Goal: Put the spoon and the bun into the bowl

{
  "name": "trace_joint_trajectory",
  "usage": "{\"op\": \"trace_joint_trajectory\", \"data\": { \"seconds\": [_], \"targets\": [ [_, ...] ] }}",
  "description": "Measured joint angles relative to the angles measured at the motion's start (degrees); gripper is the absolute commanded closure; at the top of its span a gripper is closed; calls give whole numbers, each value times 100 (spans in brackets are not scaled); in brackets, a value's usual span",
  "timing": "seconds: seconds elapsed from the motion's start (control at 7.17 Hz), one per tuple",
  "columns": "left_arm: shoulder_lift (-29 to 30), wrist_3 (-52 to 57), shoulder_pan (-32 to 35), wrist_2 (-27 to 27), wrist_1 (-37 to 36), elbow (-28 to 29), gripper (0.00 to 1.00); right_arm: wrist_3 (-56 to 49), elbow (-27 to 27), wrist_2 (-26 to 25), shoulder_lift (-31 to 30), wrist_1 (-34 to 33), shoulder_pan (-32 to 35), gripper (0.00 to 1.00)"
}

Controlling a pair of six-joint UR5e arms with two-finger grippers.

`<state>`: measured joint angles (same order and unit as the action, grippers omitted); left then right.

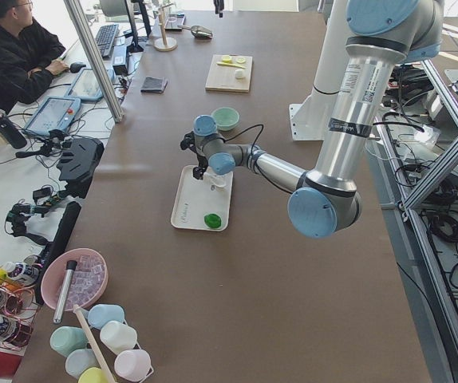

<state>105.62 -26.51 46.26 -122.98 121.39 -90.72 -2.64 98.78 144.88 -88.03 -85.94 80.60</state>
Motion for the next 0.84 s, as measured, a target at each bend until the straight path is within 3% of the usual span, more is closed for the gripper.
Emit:
{"op": "trace_joint_trajectory", "data": {
  "seconds": [0.14, 0.84],
  "targets": [
    [1, 3, -37, 13, 4, 48, 29, 22, 2, 5, 48, 28, -87, 0],
    [3, 6, -86, 20, 5, 116, 38, 305, 50, 22, 196, 59, -382, 0]
  ]
}}
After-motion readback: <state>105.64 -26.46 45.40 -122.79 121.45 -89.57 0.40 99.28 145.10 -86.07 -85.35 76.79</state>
